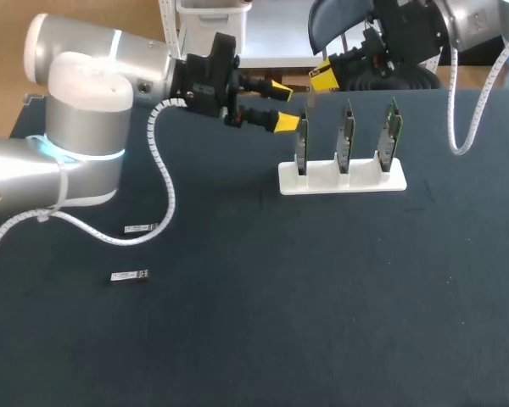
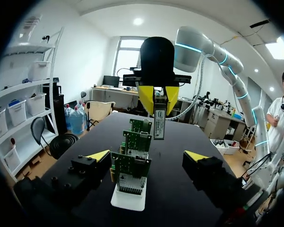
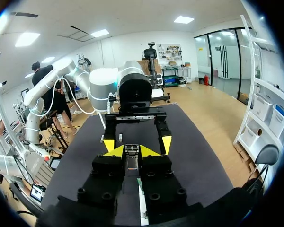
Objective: Pick up the optical module with the left hand, and insert it into the network port with the right hand.
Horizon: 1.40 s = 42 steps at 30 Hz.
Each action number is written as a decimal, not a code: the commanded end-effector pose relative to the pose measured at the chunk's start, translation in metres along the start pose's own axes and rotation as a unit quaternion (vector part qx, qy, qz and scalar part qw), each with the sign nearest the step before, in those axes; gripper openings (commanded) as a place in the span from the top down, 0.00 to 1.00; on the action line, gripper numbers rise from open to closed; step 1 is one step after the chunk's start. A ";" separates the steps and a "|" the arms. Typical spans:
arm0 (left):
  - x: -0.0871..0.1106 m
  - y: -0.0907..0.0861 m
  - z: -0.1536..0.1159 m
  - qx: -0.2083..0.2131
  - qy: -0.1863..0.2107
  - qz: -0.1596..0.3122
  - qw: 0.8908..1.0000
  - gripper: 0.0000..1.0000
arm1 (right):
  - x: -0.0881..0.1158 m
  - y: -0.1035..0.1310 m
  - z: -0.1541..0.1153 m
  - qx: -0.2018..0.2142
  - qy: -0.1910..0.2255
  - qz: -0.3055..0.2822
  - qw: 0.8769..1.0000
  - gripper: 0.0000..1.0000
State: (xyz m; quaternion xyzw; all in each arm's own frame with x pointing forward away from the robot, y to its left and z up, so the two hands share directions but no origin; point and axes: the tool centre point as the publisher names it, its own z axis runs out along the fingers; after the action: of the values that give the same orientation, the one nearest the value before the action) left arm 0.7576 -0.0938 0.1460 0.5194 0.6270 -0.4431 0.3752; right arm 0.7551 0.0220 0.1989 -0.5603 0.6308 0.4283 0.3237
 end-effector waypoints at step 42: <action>0.042 0.003 0.013 0.030 0.128 -0.001 0.991 0.00 | 0.002 0.010 -0.004 0.010 0.002 -0.006 1.000 1.00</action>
State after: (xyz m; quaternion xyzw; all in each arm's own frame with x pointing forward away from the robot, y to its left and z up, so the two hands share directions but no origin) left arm 0.7504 -0.0911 0.1011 0.5804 0.6569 -0.3918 0.2795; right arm 0.7458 0.0182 0.1995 -0.5608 0.6337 0.4184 0.3299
